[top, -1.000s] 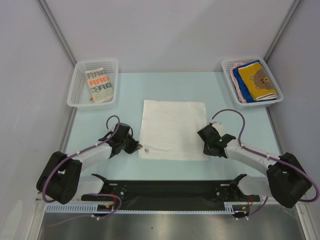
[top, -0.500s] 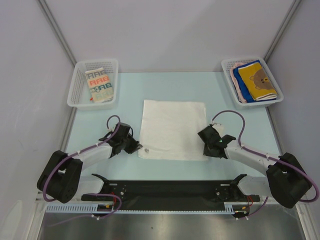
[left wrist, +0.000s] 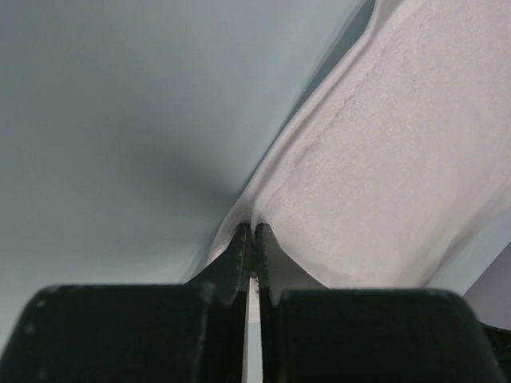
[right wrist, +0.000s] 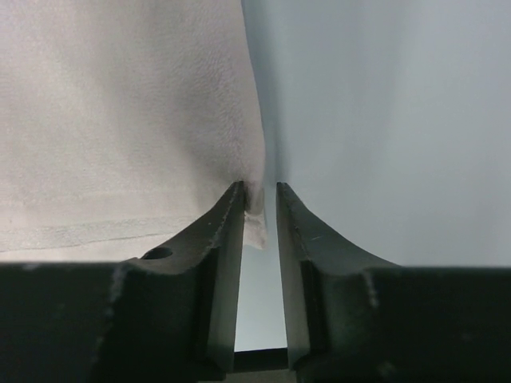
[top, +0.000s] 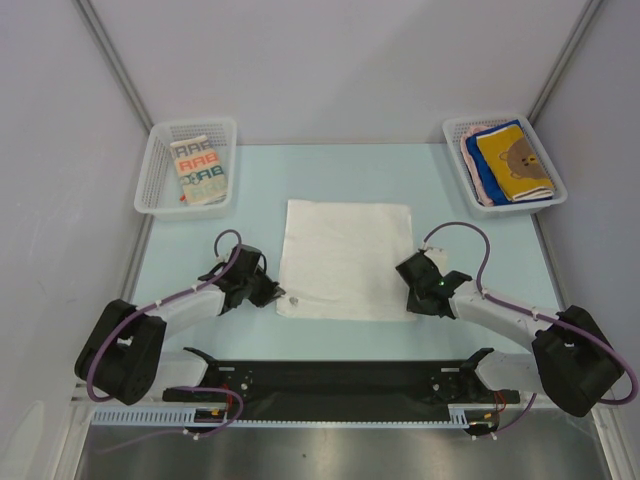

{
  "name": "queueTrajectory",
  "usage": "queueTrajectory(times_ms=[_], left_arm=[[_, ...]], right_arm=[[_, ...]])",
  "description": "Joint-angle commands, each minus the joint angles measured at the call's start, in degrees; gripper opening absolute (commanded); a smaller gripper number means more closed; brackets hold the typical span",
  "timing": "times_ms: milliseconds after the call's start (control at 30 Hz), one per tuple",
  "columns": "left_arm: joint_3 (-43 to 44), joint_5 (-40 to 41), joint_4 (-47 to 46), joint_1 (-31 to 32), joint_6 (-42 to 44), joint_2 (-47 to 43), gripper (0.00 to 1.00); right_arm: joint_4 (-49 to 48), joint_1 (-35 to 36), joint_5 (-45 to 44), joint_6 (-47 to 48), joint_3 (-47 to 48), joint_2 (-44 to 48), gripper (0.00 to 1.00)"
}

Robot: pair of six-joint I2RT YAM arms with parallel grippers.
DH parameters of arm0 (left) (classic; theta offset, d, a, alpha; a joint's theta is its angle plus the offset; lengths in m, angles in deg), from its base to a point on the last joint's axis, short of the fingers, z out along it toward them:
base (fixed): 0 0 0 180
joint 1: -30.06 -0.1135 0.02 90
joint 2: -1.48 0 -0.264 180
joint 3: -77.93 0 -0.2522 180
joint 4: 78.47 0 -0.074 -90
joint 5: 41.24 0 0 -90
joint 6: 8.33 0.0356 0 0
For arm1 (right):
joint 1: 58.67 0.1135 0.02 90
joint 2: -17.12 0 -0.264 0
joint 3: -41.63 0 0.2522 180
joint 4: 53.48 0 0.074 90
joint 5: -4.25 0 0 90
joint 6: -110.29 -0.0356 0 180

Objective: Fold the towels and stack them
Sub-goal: Fold the towel

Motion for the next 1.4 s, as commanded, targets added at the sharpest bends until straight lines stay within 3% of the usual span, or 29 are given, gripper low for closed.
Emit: queueTrajectory(times_ms=[0,367,1367], left_arm=[[1.56,-0.02,-0.3,0.41,1.32,0.56,0.0],[2.79,1.73,1.46,0.41,3.17,-1.81,0.0],[5.08,5.42,9.9,0.41,8.18,-13.77,0.0]], right_arm=[[-1.04,-0.16,-0.45,-0.82,0.16,1.09,0.26],[0.19,-0.43,-0.36,-0.12,1.74,1.61,0.0],[8.45,0.98,-1.77,-1.17,7.11,8.21,0.0]])
